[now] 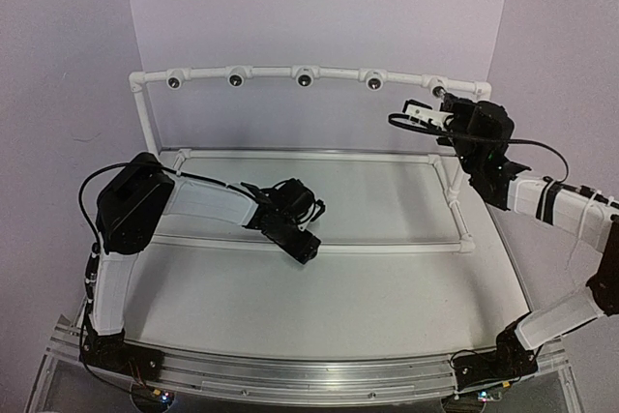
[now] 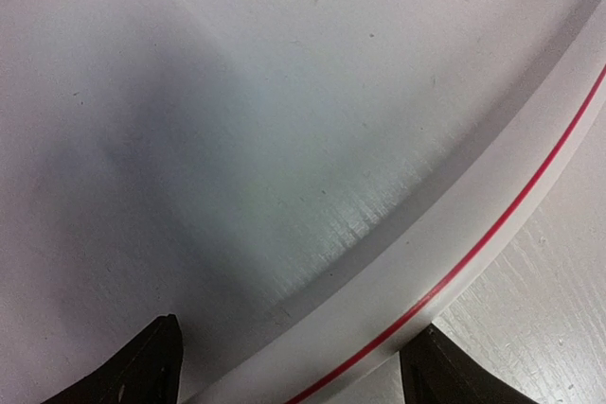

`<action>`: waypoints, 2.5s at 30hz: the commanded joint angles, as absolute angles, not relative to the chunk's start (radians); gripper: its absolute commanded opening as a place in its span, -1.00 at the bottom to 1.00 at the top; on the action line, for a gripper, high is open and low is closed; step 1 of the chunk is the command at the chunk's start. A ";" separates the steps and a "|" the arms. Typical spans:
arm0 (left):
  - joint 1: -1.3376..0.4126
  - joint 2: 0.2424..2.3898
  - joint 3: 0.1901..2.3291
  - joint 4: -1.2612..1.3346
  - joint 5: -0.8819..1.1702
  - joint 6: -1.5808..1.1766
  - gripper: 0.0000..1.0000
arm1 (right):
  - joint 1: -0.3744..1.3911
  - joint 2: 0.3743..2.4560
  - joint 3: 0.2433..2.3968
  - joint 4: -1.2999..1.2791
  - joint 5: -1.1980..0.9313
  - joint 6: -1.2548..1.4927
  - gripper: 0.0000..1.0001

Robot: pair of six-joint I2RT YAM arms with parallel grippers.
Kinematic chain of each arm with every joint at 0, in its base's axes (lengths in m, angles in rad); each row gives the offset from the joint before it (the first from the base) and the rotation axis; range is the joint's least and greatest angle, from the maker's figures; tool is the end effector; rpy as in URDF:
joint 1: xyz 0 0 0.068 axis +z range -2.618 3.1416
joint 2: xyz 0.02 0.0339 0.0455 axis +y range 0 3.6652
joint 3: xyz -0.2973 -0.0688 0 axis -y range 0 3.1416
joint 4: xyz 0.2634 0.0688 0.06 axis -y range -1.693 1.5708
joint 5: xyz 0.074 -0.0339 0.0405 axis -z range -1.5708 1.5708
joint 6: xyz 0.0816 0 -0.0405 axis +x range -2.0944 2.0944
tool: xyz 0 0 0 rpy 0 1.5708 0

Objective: Install the water faucets

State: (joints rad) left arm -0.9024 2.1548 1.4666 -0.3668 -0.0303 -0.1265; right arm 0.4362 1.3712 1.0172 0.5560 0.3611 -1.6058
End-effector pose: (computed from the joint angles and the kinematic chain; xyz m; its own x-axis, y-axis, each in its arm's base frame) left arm 0.3132 -0.3926 0.1052 -0.6326 0.5976 -0.4926 0.7010 0.7123 -0.0361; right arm 0.3532 0.1328 0.4000 0.0751 -0.9965 -0.0366 0.1846 0.0499 -0.9815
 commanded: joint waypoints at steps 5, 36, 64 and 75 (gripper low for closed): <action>-0.901 2.209 1.378 -0.459 0.038 -0.239 0.39 | 0.430 1.387 1.095 0.524 0.371 -1.518 -1.00; -0.960 2.226 1.256 -0.354 -0.068 -0.019 -1.00 | 0.432 1.358 1.104 0.471 0.363 -1.502 -1.00; -0.960 2.245 1.275 -0.376 -0.055 -0.080 -1.00 | 0.445 1.396 1.029 0.726 0.424 -1.495 -1.00; -0.962 2.254 1.275 -0.380 -0.047 -0.090 -1.00 | 0.472 1.429 1.067 0.723 0.440 -1.468 -1.00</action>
State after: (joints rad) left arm -0.9455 2.1216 1.3426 -0.1650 -0.1032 0.0299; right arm 0.4488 1.4223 0.9977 0.6655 0.4168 -1.4982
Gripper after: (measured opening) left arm 0.592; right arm 0.226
